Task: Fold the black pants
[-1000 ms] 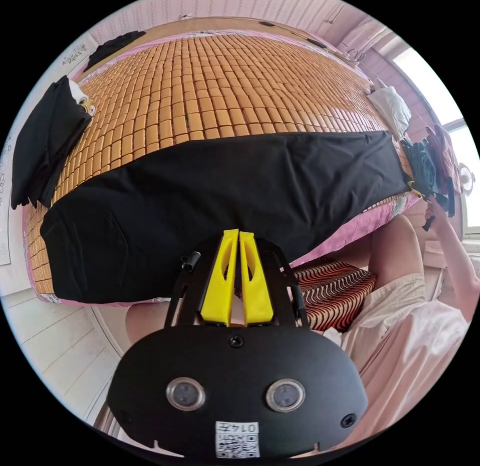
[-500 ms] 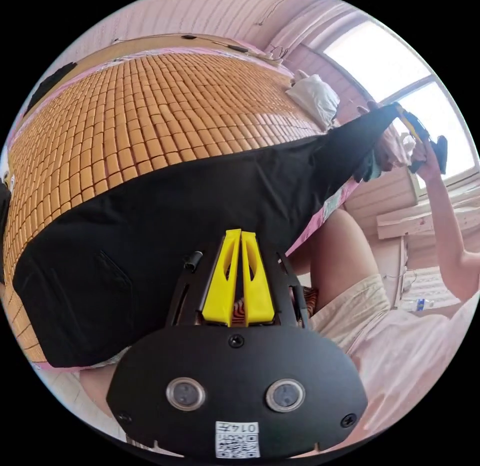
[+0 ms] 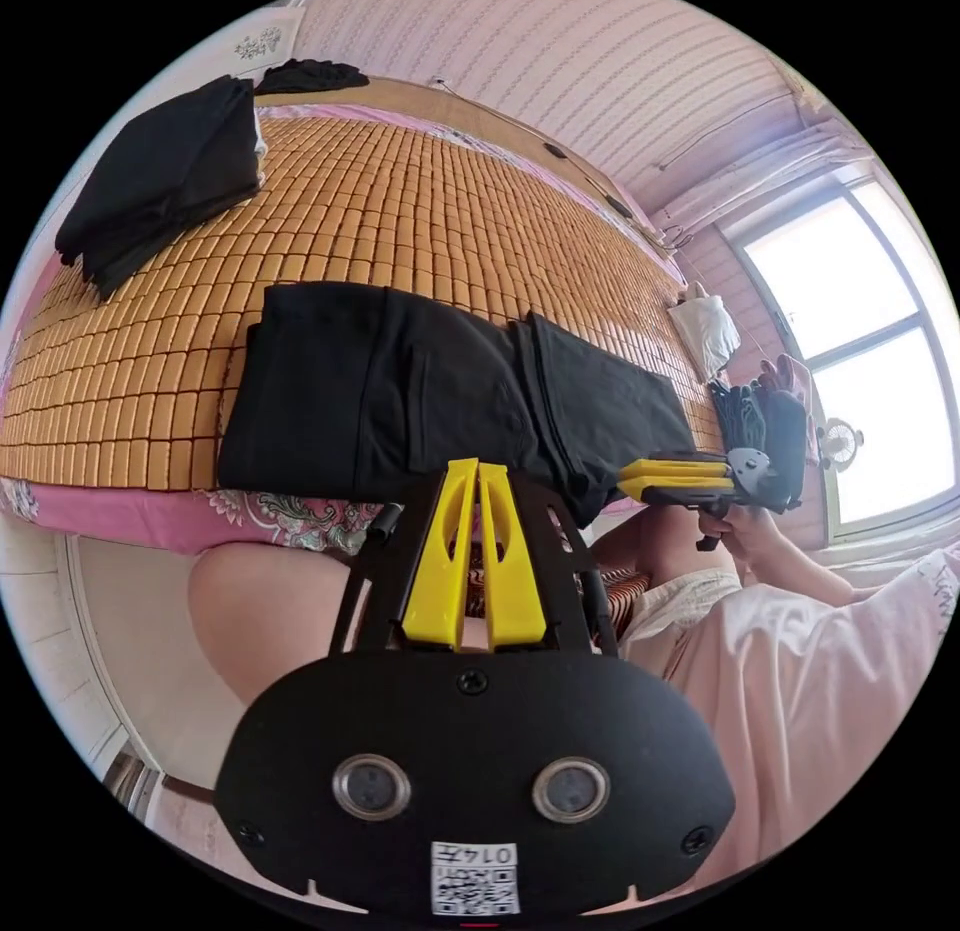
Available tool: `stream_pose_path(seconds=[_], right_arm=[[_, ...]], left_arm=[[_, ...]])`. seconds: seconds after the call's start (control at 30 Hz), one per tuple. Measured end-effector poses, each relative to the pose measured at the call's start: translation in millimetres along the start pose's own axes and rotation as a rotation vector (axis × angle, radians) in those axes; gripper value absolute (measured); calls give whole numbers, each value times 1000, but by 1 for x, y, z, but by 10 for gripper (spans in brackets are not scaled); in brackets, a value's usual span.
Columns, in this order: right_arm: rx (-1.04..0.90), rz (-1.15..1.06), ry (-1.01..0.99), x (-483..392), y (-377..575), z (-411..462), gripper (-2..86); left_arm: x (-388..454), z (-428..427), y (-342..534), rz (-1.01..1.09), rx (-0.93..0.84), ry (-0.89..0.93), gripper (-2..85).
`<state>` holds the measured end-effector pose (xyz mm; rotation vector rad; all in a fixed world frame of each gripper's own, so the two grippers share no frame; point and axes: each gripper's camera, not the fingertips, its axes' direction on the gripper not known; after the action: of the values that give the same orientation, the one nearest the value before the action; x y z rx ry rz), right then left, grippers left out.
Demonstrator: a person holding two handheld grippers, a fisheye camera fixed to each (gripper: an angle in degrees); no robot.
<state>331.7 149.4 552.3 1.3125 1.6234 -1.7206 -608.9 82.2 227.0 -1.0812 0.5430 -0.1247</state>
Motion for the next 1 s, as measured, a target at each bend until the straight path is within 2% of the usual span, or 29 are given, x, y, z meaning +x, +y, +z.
stream_pose_path(seconds=[0.13,0.27,0.33,0.37,0.5,0.63,0.73,0.83,1.0], right_arm=[[19,-101,152,-26,-16,7,64],[-60,-245,222,-55,-38,40,73],[-112,-266,284,-60,-46,57,49],[-146,-256,288,-59,-52,64,15],[-101,-205,208,-64,-63,51,3],[-25,-302,215,-87,-65,37,0],[-46,-311,197,-88,-72,48,0],[-74,-313,176,-85,-79,60,0],[-79,-344,167,-86,-87,69,0]], left_arm=[[2,11,-1,24,-34,38,-9],[25,28,-23,102,-41,66,-7],[35,35,-36,128,-37,66,-3],[40,42,-46,139,-41,66,4],[51,61,-76,141,-83,46,48],[67,82,-99,161,-125,7,72],[74,105,-105,181,-238,-54,50],[71,103,-104,169,-221,-75,3],[71,91,-95,193,-184,-102,-9]])
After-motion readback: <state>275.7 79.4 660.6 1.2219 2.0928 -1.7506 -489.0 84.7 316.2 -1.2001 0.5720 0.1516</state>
